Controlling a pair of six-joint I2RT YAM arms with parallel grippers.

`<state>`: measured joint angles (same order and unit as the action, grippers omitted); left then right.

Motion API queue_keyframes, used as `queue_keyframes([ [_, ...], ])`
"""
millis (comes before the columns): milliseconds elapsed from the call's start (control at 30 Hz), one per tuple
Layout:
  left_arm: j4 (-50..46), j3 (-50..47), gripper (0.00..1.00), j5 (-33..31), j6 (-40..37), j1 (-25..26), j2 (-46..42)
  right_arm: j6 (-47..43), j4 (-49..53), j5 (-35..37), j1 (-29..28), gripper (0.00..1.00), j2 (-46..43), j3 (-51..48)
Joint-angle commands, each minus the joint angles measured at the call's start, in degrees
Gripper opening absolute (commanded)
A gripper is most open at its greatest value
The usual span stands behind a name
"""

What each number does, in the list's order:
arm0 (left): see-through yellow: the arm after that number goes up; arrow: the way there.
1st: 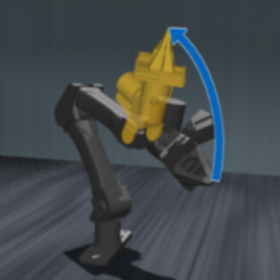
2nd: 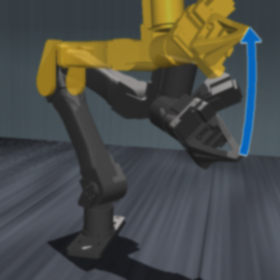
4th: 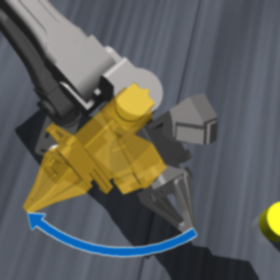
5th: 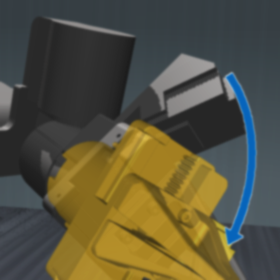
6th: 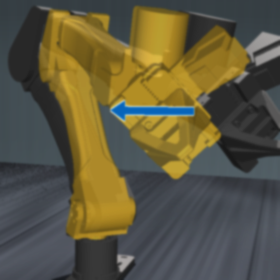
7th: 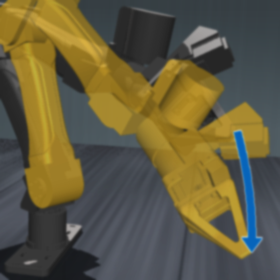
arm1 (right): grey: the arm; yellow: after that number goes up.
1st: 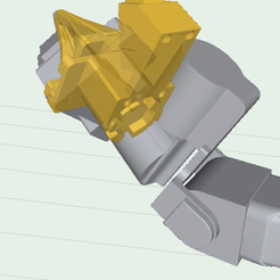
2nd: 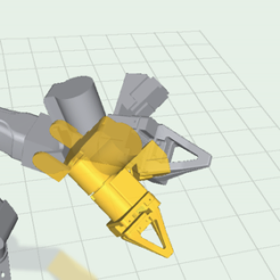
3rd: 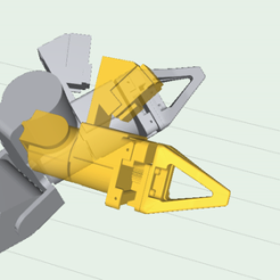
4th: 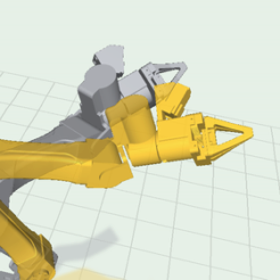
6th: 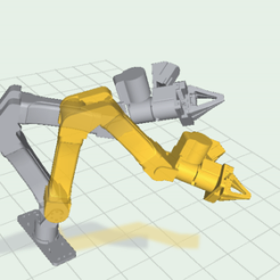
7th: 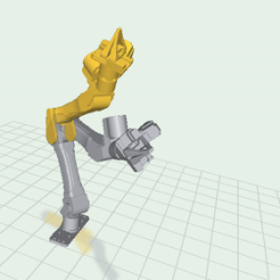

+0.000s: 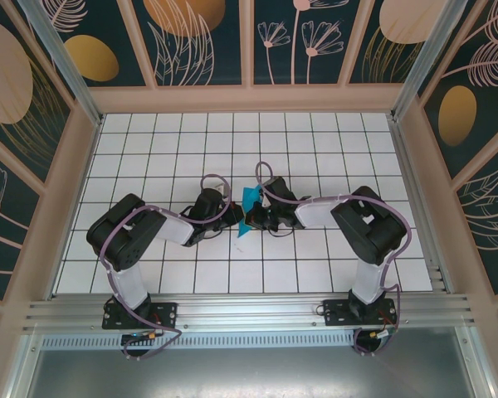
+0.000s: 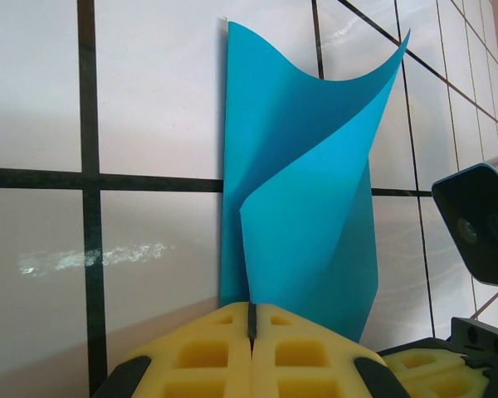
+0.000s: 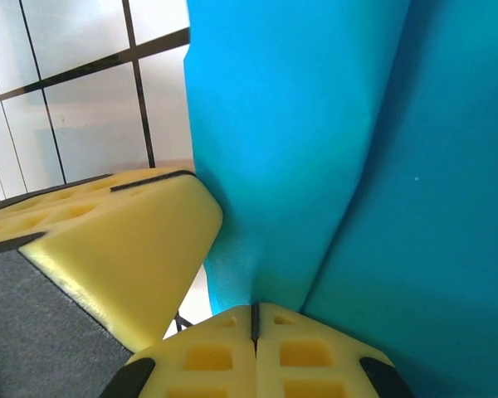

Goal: Fold a paper plane with a square sheet of paper (pick it up from the middle)
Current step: Fourth fold the wing at the center of the table.

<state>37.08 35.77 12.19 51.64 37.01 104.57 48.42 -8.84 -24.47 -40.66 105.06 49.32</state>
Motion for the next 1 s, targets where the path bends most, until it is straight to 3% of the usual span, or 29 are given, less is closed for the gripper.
queue_keyframes([
  [0,-6.32,-2.01,0.0,0.36,-1.15,0.01,2.48,0.19,1.1,0.56,-1.21,0.05,-2.15,-1.33],
  [167,-6.14,-2.11,0.0,0.12,-1.12,0.02,2.39,2.39,-2.06,0.22,-2.33,0.05,-5.91,-4.23],
  [633,-5.46,-2.45,0.0,0.73,-0.74,0.03,1.93,5.83,-8.15,0.56,-3.13,0.05,-5.96,-5.9],
  [967,-5.52,-2.46,0.0,0.31,-0.33,-0.01,1.42,6.77,-11.33,-0.45,-3.32,0.04,-1.55,-6.01],
])
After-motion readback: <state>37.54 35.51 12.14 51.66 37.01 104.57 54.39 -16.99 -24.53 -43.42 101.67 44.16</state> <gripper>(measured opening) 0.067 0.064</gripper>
